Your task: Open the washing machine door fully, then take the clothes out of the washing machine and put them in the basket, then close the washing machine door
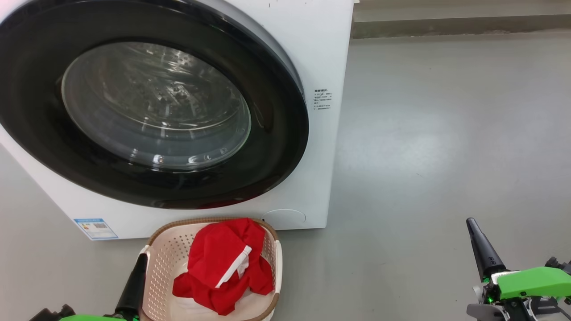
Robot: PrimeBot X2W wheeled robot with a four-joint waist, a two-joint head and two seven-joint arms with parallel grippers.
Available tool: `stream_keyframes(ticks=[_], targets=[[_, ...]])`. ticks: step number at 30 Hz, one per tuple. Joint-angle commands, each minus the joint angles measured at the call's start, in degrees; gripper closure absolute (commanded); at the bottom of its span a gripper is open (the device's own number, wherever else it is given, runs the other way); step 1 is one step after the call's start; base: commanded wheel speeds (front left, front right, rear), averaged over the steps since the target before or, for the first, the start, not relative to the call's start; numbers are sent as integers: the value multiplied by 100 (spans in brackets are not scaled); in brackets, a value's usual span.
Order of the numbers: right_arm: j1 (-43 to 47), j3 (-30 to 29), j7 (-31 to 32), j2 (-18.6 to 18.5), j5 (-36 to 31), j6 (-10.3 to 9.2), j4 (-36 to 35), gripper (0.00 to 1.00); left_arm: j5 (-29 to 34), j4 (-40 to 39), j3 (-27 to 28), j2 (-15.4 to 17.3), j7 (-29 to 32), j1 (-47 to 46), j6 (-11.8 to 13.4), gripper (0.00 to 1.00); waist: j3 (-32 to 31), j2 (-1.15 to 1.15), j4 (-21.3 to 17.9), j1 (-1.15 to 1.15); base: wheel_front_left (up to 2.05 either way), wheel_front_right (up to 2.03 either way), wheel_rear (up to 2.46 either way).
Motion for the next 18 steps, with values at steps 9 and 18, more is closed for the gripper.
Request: stream_keyframes(ticks=[9,18], targets=[[-400,55,183,-108,606,-4,-167,100,-609,-164,238,44,193,-336,-38,100,-38,0,-5,0,0,0,0],[-434,35,248,-103,791,-4,-167,100,-795,-167,262,32,252,-360,-39,100,-52,0,-7,0,0,0,0]])
